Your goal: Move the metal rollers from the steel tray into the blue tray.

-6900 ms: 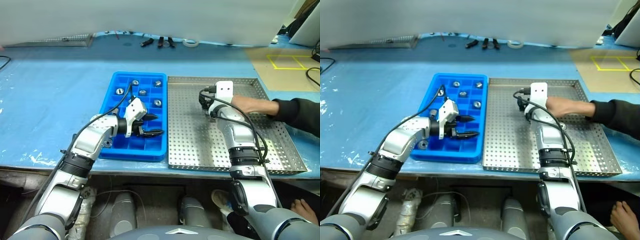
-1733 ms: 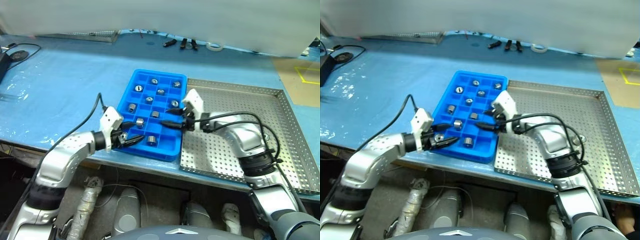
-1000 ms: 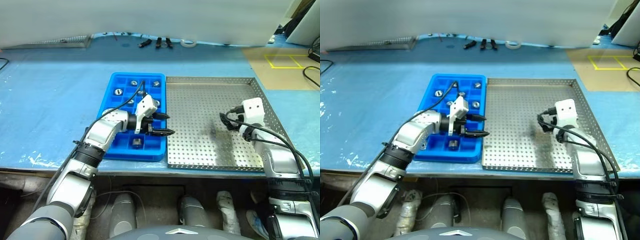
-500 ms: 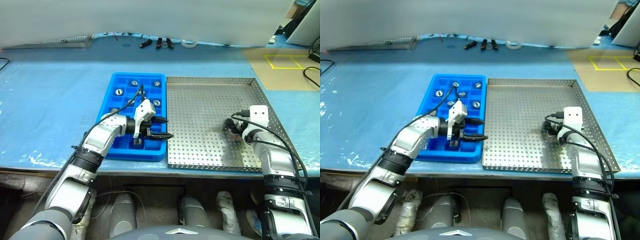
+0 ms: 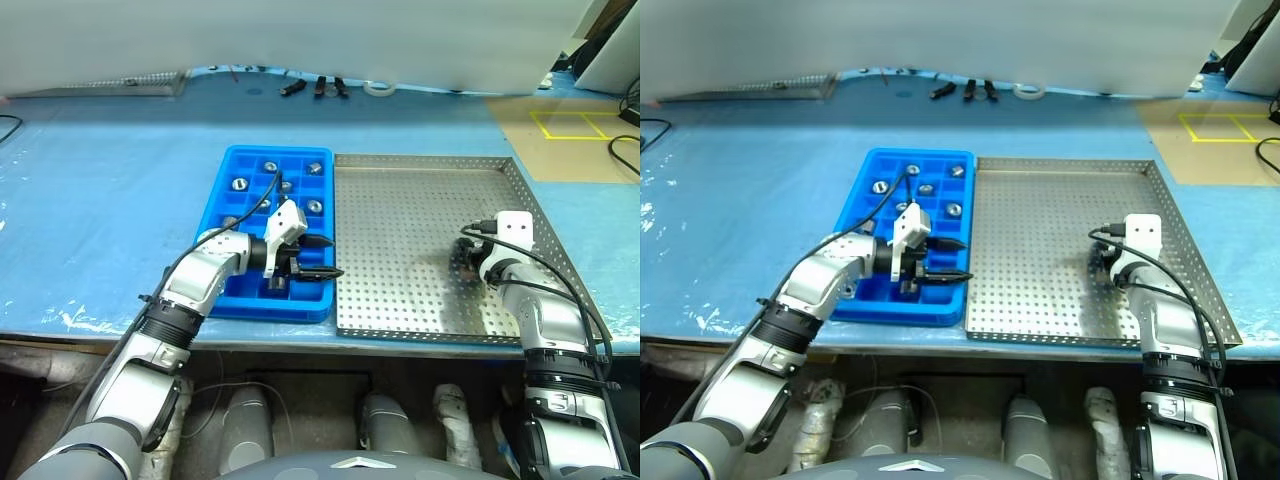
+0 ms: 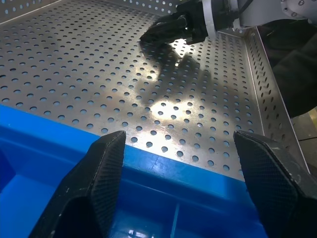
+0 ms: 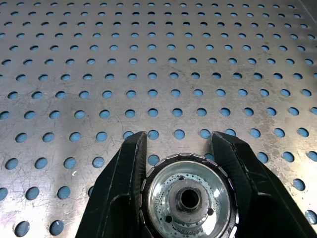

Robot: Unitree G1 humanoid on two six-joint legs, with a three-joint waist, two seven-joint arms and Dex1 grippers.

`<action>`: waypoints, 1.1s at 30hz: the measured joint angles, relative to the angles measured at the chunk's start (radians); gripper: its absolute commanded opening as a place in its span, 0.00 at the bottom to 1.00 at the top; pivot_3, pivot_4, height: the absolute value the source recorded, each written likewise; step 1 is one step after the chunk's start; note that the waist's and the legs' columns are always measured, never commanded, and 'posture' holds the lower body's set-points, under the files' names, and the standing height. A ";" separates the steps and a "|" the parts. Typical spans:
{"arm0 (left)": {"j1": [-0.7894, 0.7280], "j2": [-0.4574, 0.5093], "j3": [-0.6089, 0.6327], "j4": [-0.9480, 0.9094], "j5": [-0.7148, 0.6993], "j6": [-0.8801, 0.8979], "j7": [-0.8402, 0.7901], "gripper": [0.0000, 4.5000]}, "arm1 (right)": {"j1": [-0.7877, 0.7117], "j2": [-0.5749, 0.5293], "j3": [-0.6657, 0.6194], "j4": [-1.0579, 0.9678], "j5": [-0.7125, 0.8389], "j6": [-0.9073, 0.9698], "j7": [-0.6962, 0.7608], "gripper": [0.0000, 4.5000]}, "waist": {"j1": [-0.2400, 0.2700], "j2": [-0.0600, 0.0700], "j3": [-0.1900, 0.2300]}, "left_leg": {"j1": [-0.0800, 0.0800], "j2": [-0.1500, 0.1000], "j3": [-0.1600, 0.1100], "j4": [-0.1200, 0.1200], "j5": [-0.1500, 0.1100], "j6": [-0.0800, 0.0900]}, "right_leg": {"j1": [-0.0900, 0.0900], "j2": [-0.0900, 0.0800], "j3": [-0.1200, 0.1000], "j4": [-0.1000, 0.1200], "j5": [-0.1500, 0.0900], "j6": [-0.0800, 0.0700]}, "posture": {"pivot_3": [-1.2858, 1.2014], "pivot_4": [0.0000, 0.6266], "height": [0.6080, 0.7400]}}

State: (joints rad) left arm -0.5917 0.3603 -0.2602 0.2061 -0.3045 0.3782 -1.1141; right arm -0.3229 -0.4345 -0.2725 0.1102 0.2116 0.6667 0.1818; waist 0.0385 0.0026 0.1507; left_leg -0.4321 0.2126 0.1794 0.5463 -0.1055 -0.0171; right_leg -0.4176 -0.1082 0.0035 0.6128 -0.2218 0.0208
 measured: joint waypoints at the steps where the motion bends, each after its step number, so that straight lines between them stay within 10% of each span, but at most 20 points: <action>1: 0.000 0.002 0.000 -0.001 0.000 0.000 -0.002 0.82 | 0.000 0.000 0.001 -0.004 0.003 0.003 0.005 0.38 | 0.000 0.000 0.000 | 0.000 0.000 0.000 0.000 0.000 0.000 | 0.000 0.000 0.000 0.000 0.000 0.000 | 0.43 0.24 1.00; 33: 0.473 0.221 0.239 -0.625 -0.181 0.300 0.244 0.82 | -0.235 -0.005 0.522 -0.151 0.144 0.039 0.688 0.38 | 0.119 0.001 0.000 | -0.005 0.002 -0.003 -0.006 0.001 -0.002 | -0.003 0.000 -0.004 -0.004 0.000 0.000 | 0.63 0.24 1.00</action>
State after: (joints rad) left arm -0.1190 0.5813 -0.0214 -0.4186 -0.4852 0.6786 -0.8698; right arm -0.5576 -0.4399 0.2499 -0.0410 0.3560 0.7054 0.8701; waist 0.1574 0.0031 0.1510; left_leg -0.4370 0.2149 0.1765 0.5407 -0.1050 -0.0188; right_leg -0.4208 -0.1085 -0.0008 0.6087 -0.2221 0.0206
